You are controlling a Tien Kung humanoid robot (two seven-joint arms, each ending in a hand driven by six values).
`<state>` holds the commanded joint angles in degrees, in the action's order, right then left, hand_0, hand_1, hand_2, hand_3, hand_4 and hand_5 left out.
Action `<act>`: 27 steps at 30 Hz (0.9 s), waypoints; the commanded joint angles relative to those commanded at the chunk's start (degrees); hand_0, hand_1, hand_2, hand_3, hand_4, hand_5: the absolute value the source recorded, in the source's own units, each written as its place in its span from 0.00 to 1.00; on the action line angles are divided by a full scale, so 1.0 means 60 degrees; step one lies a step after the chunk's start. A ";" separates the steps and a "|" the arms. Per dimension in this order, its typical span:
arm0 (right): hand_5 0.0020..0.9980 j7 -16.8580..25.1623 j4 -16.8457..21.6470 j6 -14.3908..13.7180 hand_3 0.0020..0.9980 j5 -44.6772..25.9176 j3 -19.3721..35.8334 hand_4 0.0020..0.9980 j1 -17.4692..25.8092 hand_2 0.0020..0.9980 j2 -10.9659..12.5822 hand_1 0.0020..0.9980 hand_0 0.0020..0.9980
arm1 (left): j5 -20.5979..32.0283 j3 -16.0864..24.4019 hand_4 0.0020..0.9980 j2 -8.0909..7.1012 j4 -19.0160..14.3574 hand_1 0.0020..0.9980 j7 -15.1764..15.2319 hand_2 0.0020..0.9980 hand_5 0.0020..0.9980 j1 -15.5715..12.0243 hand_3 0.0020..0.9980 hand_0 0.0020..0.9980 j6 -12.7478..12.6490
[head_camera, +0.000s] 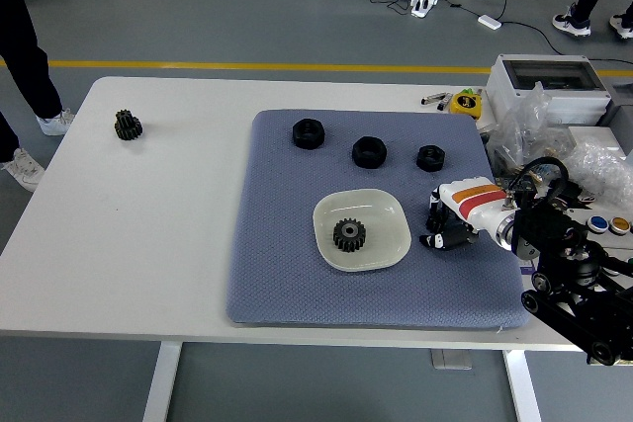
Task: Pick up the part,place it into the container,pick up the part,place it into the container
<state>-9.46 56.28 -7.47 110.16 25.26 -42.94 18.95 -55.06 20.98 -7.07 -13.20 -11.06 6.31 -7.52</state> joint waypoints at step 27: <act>0.40 -0.0022 0.0175 -0.0086 0.41 -0.0162 0.0026 0.71 0.0045 0.32 0.0098 0.21 0.04 | -0.0014 -0.0008 0.65 -0.0038 -0.0022 0.64 0.0002 0.65 0.59 0.0034 0.60 0.67 0.0038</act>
<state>-9.59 57.33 -7.99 109.19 25.41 -42.67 19.54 -55.14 20.93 -7.30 -13.33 -11.04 6.52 -7.29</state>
